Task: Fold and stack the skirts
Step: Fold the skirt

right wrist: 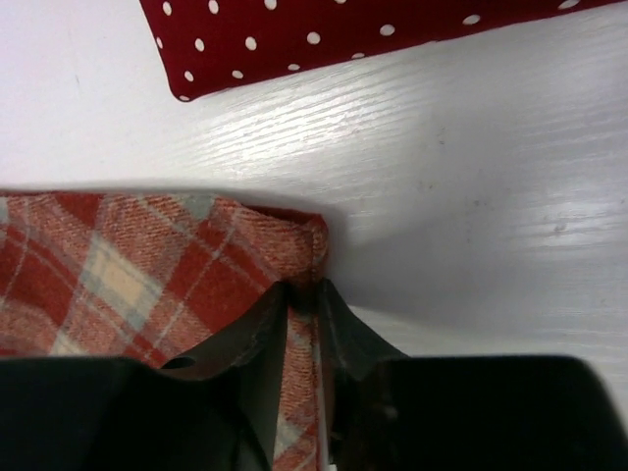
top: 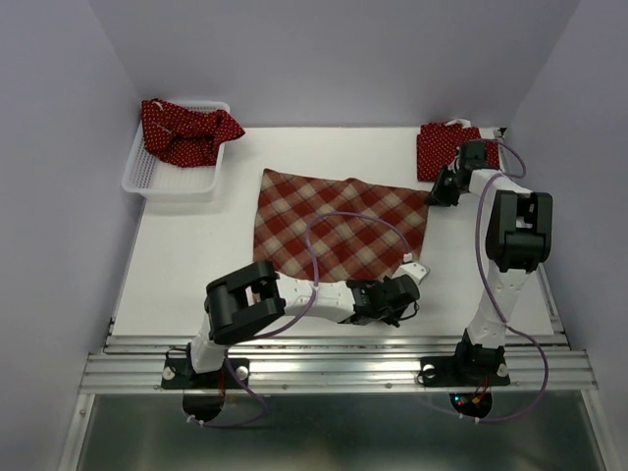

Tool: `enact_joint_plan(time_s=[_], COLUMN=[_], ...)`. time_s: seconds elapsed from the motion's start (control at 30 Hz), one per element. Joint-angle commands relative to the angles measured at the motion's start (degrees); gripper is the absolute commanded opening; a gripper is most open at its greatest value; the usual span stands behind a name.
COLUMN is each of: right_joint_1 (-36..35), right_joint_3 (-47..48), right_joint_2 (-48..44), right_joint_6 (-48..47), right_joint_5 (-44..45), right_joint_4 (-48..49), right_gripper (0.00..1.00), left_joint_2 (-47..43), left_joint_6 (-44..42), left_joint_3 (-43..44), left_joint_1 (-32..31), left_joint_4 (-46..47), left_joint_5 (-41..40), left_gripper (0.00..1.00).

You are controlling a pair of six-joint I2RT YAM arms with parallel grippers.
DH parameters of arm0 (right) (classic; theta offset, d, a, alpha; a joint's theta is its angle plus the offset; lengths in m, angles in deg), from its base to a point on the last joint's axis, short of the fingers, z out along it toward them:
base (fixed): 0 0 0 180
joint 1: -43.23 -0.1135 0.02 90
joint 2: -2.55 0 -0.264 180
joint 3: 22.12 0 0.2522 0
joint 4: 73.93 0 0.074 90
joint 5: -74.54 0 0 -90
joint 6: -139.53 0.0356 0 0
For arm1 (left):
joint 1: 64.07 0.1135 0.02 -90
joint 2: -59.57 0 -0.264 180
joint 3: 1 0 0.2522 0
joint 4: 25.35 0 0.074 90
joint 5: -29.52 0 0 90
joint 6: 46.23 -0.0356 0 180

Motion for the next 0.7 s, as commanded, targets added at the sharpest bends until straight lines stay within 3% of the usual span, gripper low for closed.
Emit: enact_joint_plan(time_s=[0.0,0.03,0.1,0.43,0.53,0.67], right_joint_1=[-1.37,-1.37,-1.37,-0.23,-0.22,-0.22], right_joint_3=[-0.75,-0.57,0.04,5.4,7.59,10.84], right_joint_2=[0.82,0.47,-0.23,-10.86,-13.93,-17.1], right_joint_6=[-0.26,0.17,0.79,-0.34,-1.58,-2.72], right_joint_5=[-1.17,-0.56,1.63,20.52,23.52,19.84], right_joint_4=[-0.13,-0.13,-0.22,-9.6,-12.6,-14.54], right_gripper=[0.21,0.1,0.01,0.01,0.01,0.01], left_joint_2=[-4.05,-4.4,-4.84,-13.53,-16.52,-20.3], left_joint_6=[1.16,1.51,1.69,2.57,3.18,3.18], left_joint_3=[-0.89,-0.8,-0.71,0.26,-0.01,-1.59], left_joint_1=[-0.13,-0.13,-0.13,-1.97,-2.41,-2.77], left_joint_4=[2.13,2.3,2.48,3.45,4.76,7.14], left_joint_5=[1.32,1.58,2.19,5.97,7.46,8.53], left_gripper=[0.0,0.0,0.0,0.0,0.0,0.0])
